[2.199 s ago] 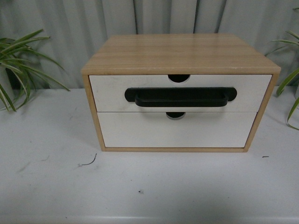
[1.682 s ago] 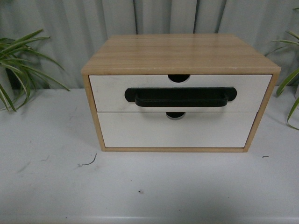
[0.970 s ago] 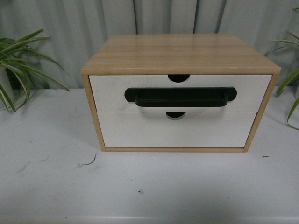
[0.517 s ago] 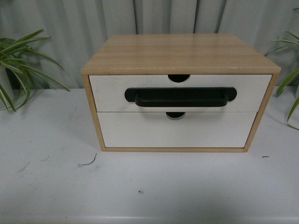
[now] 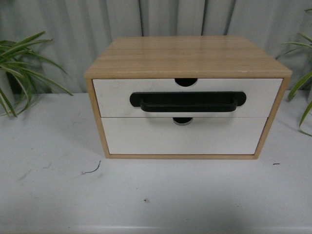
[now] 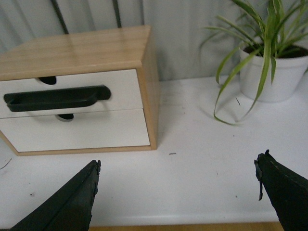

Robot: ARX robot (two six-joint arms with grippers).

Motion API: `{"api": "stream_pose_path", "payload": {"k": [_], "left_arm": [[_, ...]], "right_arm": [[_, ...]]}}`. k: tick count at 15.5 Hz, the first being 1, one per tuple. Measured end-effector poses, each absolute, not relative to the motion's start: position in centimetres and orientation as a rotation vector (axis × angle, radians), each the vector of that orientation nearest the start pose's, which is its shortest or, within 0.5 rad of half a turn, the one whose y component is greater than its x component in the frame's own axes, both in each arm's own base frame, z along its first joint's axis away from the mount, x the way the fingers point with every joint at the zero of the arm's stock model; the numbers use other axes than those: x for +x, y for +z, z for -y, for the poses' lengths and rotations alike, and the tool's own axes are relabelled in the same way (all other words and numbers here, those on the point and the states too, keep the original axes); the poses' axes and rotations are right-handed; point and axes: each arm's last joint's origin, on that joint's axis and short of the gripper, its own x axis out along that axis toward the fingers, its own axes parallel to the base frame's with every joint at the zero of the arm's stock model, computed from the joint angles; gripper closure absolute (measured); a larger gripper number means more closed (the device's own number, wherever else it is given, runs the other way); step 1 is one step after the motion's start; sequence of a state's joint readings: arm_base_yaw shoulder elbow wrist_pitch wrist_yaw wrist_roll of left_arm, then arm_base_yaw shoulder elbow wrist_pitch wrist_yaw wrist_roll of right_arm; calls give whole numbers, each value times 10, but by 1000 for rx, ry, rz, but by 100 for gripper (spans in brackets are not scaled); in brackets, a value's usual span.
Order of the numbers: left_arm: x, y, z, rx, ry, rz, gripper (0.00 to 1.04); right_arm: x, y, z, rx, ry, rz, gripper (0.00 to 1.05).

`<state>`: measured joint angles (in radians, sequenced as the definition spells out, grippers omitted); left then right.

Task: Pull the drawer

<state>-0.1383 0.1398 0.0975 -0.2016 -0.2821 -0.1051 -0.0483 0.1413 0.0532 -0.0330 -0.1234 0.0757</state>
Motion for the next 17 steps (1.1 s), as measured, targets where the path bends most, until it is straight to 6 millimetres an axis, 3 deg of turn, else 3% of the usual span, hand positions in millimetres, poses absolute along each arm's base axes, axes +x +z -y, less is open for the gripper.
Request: {"api": "stream_pose_path", "payload": {"k": [2,3,6,10,13,15,17], "left_arm": [[114,193,10,-110,364,-176,7],[125,208,12,-139,343,-120,7],[140,216,16,-149,316,-103,7],[218,245,25,-186,211,-75,7],[267,257,37,-197,130,-121,7],[285,264,56,-155,-42,-187,7],[296,270,82,-2,-259,-299,7]], "right_arm": [[125,199,1,92,112,-42,6],[143,215,-1,85,128,-6,6],[161,227,-4,79,145,16,6],[264,262,-28,61,162,-29,6],[323,273,-54,-20,208,-50,6],[328,280,-69,-167,323,4,6],[327,280,-74,-416,461,20,6]]}}
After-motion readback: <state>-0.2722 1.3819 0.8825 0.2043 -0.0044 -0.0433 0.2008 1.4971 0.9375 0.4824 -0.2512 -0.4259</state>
